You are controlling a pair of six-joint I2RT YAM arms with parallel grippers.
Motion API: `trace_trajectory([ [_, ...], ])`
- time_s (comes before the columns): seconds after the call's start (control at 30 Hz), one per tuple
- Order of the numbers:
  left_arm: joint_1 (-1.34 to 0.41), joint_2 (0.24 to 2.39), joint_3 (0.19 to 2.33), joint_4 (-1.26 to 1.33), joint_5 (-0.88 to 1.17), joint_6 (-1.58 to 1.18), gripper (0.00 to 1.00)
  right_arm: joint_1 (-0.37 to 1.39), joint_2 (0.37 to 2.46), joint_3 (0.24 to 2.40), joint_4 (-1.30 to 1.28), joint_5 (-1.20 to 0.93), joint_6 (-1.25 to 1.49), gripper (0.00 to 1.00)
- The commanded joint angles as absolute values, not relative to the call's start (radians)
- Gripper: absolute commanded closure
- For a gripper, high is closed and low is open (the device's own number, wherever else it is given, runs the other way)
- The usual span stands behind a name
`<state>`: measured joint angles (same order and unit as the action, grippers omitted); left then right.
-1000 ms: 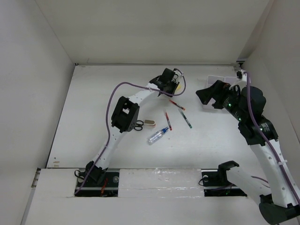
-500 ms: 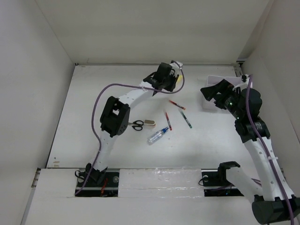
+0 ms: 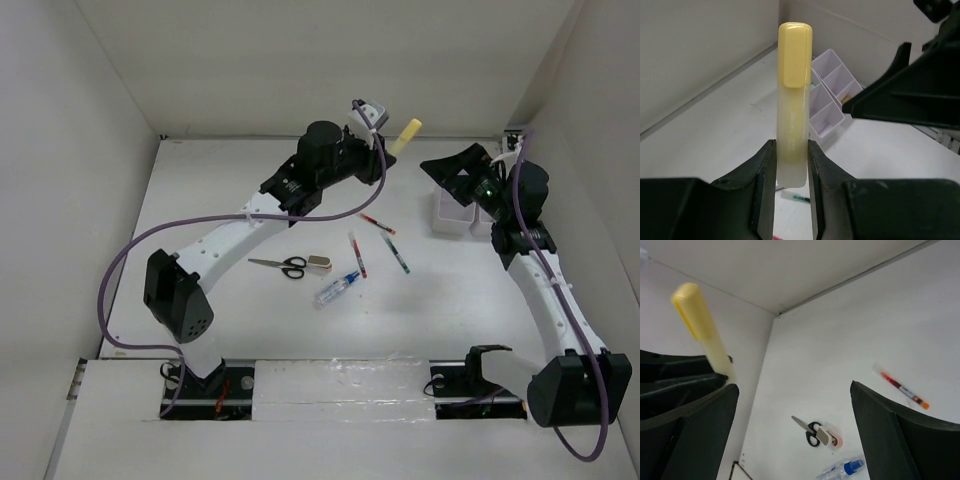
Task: Sort the stationery into containers
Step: Pick up the pen from the center of the board.
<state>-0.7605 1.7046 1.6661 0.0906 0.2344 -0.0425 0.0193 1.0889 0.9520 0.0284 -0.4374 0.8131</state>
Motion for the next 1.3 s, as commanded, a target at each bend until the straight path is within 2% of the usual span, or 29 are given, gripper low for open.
trace_trajectory([
  [0.0,-0.759,1.649,1.594,0.136,0.291,-0.071,1.00,0.024,1.104,0.997,0.227,-0.555,0.862,0.01],
  [0.17,-0.781,1.574,1.560,0.137,0.304,-0.080,1.00,0.044,1.115,0.979,0.339,-0.607,0.894,0.01],
  [0.33,-0.816,1.562,1.551,0.117,0.304,-0.080,1.00,0.097,1.134,0.989,0.348,-0.572,0.894,0.01],
  [0.4,-0.845,1.551,1.551,0.104,0.289,-0.080,1.00,0.106,1.158,1.002,0.348,-0.562,0.894,0.02],
  [0.47,-0.864,1.551,1.551,0.104,0.259,-0.071,1.00,0.116,1.181,1.028,0.348,-0.552,0.894,0.08],
  [0.5,-0.874,1.551,1.551,0.095,0.249,-0.071,1.00,0.117,1.190,1.028,0.348,-0.543,0.894,0.12],
  [0.53,-0.874,1.551,1.542,0.095,0.249,-0.071,1.00,0.117,1.199,1.041,0.348,-0.543,0.894,0.21],
  [0.63,-0.883,1.551,1.542,0.095,0.249,-0.071,1.00,0.136,1.200,1.051,0.348,-0.534,0.885,0.35],
  [0.67,-0.884,1.561,1.542,0.095,0.249,-0.071,1.00,0.137,1.200,1.060,0.348,-0.534,0.885,0.53],
  [0.73,-0.884,1.562,1.532,0.095,0.249,-0.071,1.00,0.137,1.200,1.060,0.339,-0.534,0.885,0.77],
  [0.77,-0.884,1.562,1.522,0.095,0.235,-0.071,1.00,0.146,1.200,1.060,0.339,-0.525,0.874,0.96],
  [0.8,-0.884,1.571,1.522,0.095,0.226,-0.080,1.00,0.146,1.200,1.060,0.315,-0.525,0.862,1.00],
  [0.9,-0.884,1.582,1.522,0.095,0.177,-0.080,1.00,0.146,1.200,1.060,0.293,-0.515,0.853,1.00],
  [0.93,-0.884,1.582,1.522,0.095,0.166,-0.089,0.93,0.146,1.200,1.051,0.293,-0.515,0.853,1.00],
  [1.0,-0.884,1.582,1.522,0.095,0.118,-0.100,0.64,0.134,1.200,1.051,0.293,-0.515,0.842,1.00],
  [1.03,-0.884,1.582,1.522,0.086,0.118,-0.100,0.39,0.133,1.213,1.051,0.293,-0.515,0.828,1.00],
  [1.1,-0.884,1.571,1.522,0.077,0.074,-0.113,0.00,0.121,1.233,1.071,0.293,-0.515,0.786,1.00],
  [1.27,-0.884,1.505,1.491,-0.009,-0.040,-0.175,0.00,0.008,1.346,1.164,0.279,-0.537,0.668,1.00],
])
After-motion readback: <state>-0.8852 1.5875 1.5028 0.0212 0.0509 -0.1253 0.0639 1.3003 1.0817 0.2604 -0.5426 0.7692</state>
